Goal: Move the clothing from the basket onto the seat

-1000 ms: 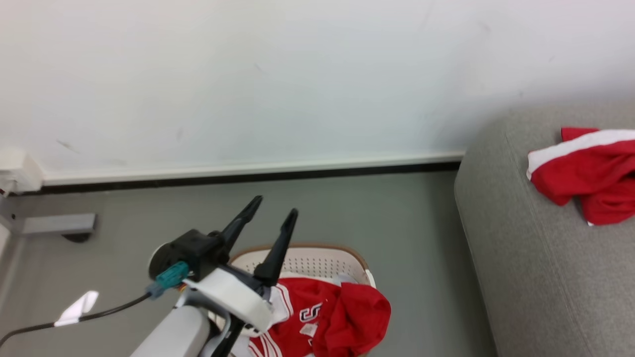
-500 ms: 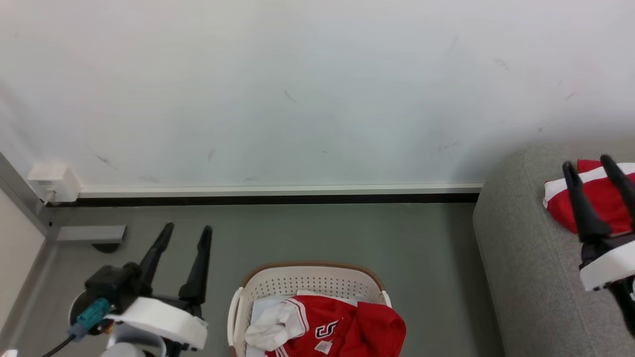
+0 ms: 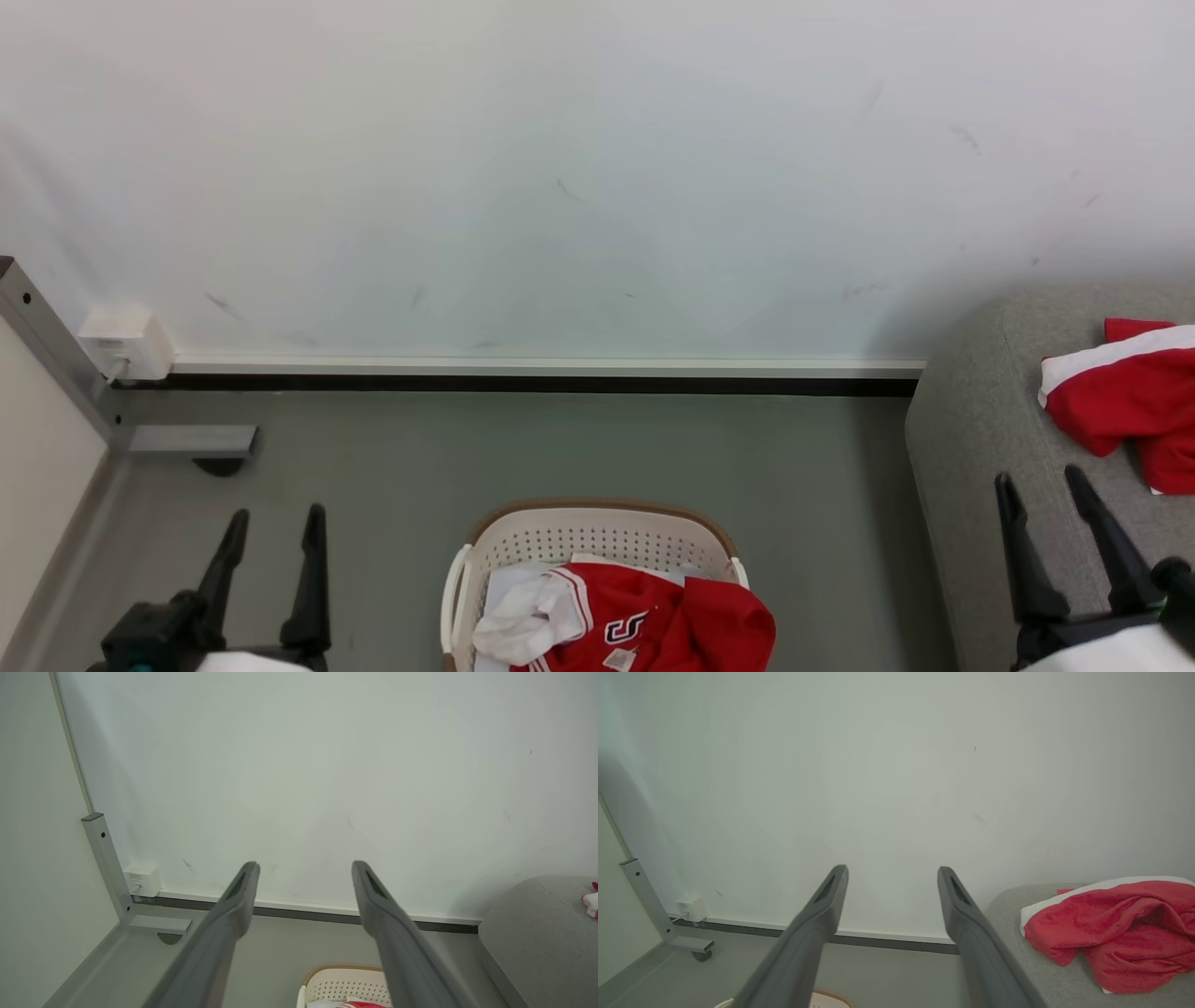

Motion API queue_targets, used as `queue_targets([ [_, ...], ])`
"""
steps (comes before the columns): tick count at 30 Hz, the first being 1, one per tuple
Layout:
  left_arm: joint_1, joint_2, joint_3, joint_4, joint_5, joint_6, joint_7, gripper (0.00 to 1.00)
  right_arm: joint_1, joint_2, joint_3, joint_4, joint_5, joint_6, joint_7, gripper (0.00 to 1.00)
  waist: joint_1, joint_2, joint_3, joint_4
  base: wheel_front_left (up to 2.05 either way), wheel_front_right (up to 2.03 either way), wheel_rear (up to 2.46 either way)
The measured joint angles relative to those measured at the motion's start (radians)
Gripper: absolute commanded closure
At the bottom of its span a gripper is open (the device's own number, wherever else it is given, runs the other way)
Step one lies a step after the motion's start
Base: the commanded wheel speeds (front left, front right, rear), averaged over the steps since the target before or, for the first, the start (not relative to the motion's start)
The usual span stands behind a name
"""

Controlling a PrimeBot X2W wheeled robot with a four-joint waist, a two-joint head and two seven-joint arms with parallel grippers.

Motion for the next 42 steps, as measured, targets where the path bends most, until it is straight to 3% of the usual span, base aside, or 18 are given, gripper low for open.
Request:
queue_targets([
  [13,0.054,-0.087,0.09,-0.014,0.148,-0.045,0.0,0.0,0.116,0.091,-0.061,-0.049,-0.105,0.0,0.0,0.0,0.0001,0.0,-0.009,0.018,0.0,0.0,0.0],
  [25,0.04,-0.117,0.141,0.015,0.18,-0.097,0.0,0.0,0.109,0.092,-0.058,-0.041,-0.116,0.0,0.0,0.0,0.0001,0.0,-0.004,0.016,0.0,0.0,0.0],
  [42,0.03,-0.141,0.175,0.026,0.213,-0.127,0.0,0.0,0.085,0.098,-0.051,-0.045,-0.112,0.0,0.0,0.0,0.0001,0.0,0.005,-0.002,0.0,0.0,0.0],
])
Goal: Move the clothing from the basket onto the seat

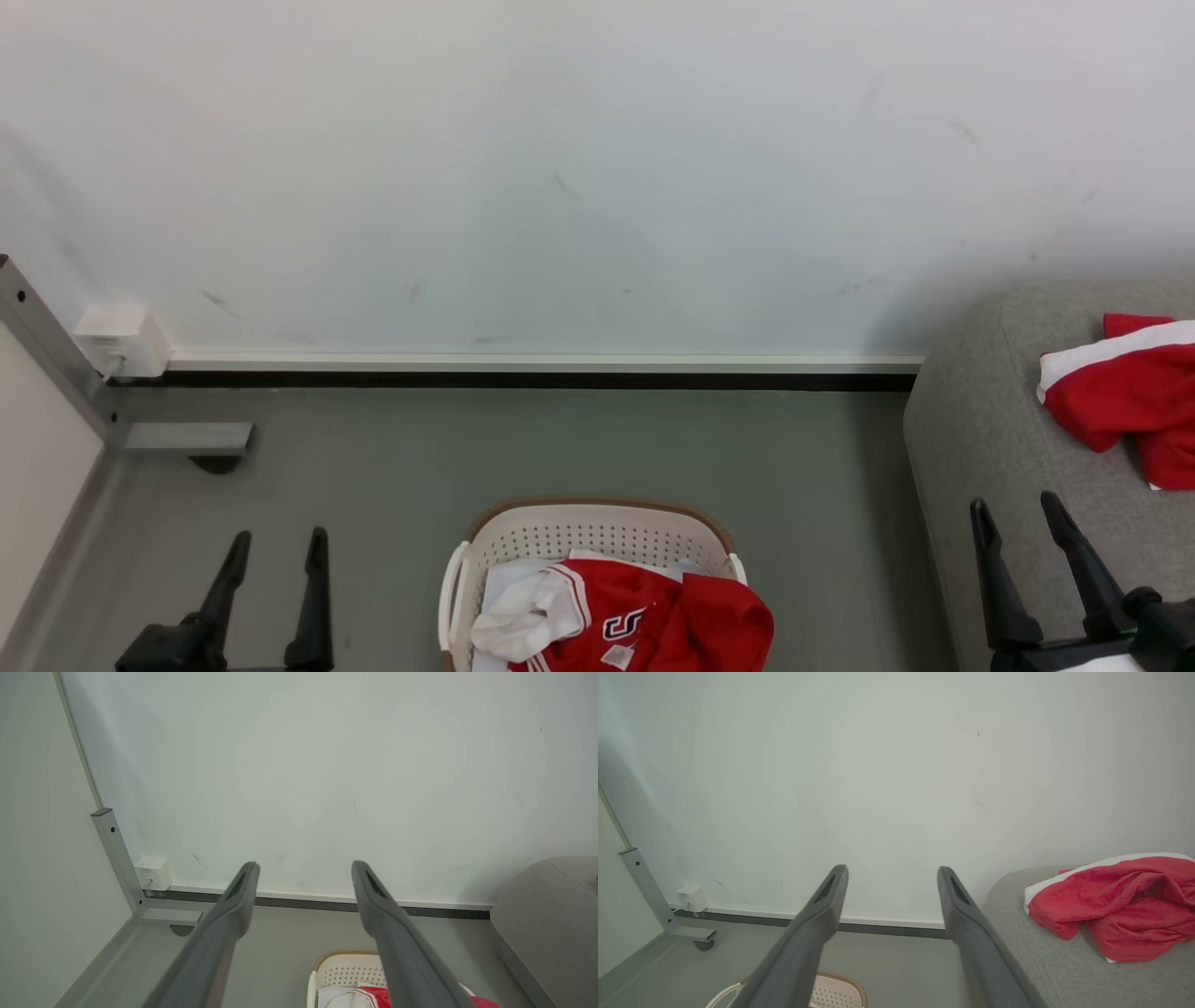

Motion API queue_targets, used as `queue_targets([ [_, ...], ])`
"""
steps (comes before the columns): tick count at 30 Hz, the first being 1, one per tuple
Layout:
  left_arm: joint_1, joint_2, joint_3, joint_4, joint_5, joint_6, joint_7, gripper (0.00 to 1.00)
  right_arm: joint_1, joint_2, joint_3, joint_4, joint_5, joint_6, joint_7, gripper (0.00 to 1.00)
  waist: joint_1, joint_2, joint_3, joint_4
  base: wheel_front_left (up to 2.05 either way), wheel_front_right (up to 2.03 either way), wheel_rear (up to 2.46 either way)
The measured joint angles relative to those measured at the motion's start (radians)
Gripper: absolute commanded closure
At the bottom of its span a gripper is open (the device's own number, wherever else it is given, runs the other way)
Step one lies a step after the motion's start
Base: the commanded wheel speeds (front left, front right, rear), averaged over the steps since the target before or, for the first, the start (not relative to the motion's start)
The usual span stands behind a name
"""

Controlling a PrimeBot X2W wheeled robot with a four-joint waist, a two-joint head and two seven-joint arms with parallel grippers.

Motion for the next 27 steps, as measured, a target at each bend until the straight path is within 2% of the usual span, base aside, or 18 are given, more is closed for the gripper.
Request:
queue_targets([
  [8,-0.033,-0.006,-0.005,0.002,0.002,-0.008,0.0,0.0,-0.05,0.007,-0.004,-0.01,0.026,0.0,0.0,0.0,0.0,0.0,0.035,-0.026,0.0,0.0,0.0],
  [18,-0.139,-0.015,-0.036,-0.01,0.003,-0.014,0.0,0.0,-0.184,0.006,0.035,-0.029,0.044,0.0,-0.002,0.0,0.0001,0.0,0.162,-0.069,0.0,0.0,0.0],
  [27,-0.272,0.02,-0.089,0.111,0.005,-0.018,0.0,0.0,-0.316,0.001,0.045,-0.068,0.07,0.0,-0.002,0.0,0.0002,0.0,0.303,-0.13,0.0,0.0,0.0],
])
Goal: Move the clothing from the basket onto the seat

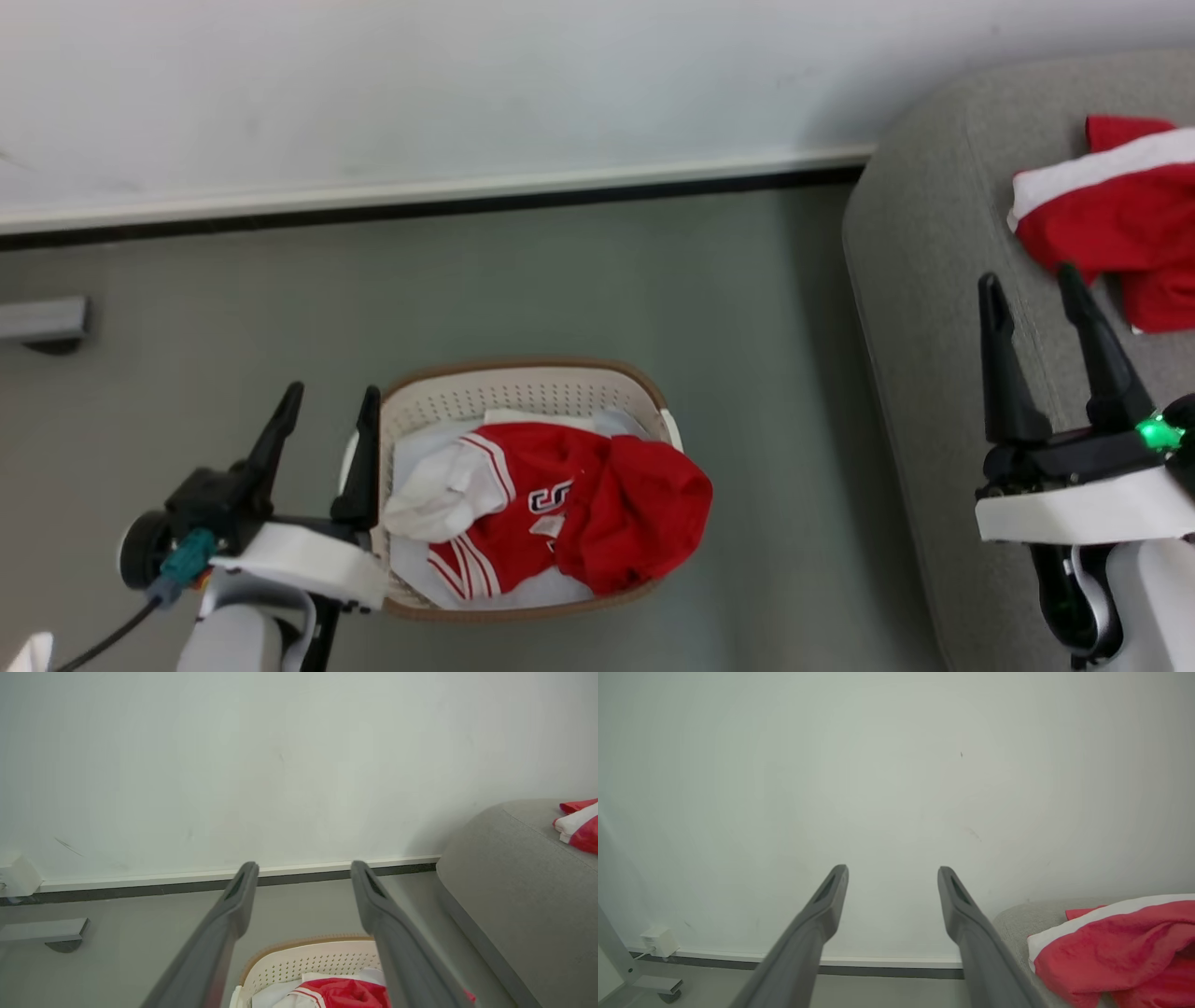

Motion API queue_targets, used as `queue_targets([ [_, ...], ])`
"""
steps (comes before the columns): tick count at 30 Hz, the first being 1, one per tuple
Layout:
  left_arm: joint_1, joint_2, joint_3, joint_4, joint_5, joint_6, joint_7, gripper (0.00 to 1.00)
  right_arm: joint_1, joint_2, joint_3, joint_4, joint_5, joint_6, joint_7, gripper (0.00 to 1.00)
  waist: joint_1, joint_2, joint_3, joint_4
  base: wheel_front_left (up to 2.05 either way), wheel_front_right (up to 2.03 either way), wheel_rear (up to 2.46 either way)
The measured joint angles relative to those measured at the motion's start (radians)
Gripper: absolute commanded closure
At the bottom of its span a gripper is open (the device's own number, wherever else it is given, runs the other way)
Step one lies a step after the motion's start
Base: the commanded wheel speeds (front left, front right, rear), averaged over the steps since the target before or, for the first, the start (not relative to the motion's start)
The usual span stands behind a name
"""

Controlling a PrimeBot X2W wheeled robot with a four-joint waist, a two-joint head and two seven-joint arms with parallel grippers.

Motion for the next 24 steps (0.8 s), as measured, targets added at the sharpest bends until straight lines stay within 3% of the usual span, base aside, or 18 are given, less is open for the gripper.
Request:
queue_targets([
  [13,-0.232,0.067,-0.14,0.255,-0.043,-0.004,0.0,0.0,-0.109,-0.029,-0.009,-0.09,0.033,0.0,0.0,0.0,0.0001,0.0,0.199,-0.066,0.0,0.0,0.0],
  [24,-0.424,0.118,-0.278,0.449,-0.074,-0.004,0.077,0.0,-0.17,0.007,-0.035,-0.191,0.034,0.0,0.0,0.0,0.0001,0.0,0.356,-0.117,0.0,0.0,0.0],
])
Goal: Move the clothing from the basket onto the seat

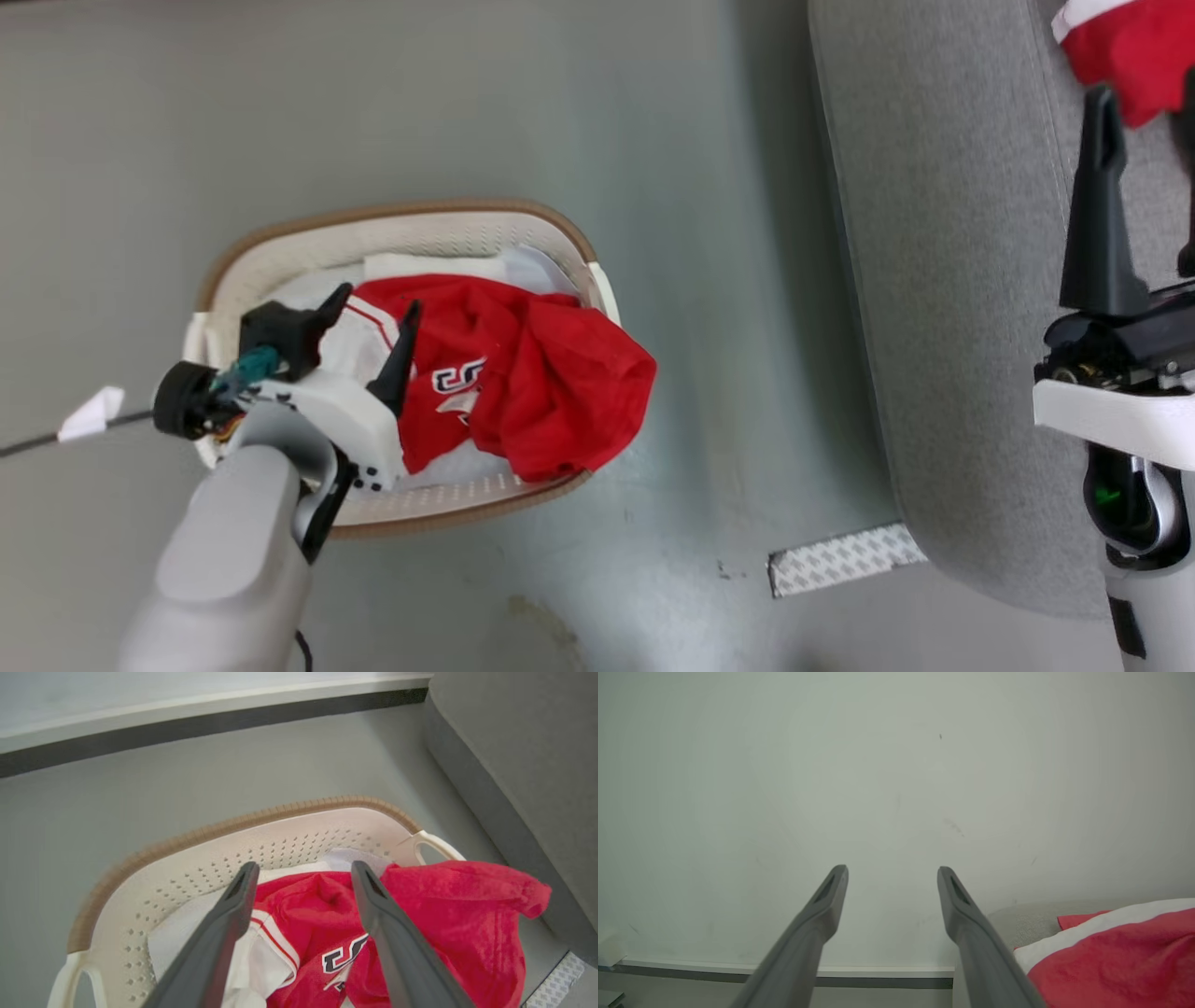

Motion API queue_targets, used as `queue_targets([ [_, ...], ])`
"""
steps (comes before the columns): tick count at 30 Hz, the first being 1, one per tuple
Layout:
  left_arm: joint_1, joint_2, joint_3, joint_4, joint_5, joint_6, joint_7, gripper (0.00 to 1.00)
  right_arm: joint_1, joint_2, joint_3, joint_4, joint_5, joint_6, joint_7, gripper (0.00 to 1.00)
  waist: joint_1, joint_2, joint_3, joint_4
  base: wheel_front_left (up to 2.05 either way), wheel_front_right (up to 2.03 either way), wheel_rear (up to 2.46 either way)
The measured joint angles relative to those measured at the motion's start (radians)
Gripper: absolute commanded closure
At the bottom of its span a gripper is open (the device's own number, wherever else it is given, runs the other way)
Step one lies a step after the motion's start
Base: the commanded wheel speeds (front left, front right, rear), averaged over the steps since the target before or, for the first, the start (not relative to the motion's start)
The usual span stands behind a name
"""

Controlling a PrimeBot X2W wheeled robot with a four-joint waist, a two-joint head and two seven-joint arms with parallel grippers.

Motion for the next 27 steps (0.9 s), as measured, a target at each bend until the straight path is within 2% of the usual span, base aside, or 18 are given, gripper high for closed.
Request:
queue_targets([
  [4,-0.058,0.026,-0.052,0.074,-0.03,0.0,0.042,0.0,-0.008,0.024,-0.008,-0.028,0.007,0.0,0.0,0.0,-0.0001,0.0,0.044,-0.024,0.0,0.0,0.0],
  [10,-0.141,0.033,-0.13,0.18,-0.064,0.0,0.108,0.0,-0.02,0.049,-0.014,-0.061,0.017,0.0,0.0,0.0,-0.0001,0.0,0.102,-0.058,0.0,0.0,0.0],
  [18,-0.231,0.057,-0.177,0.312,-0.128,0.0,0.161,0.0,-0.039,0.078,-0.02,-0.086,0.031,0.0,0.0,0.0,-0.0001,0.0,0.175,-0.089,0.0,0.0,0.0],
  [27,-0.273,0.078,-0.272,0.397,-0.182,0.0,0.232,0.0,-0.056,0.093,-0.014,-0.094,0.044,0.0,0.0,0.0,-0.0002,0.0,0.247,-0.122,0.0,0.0,0.0],
])
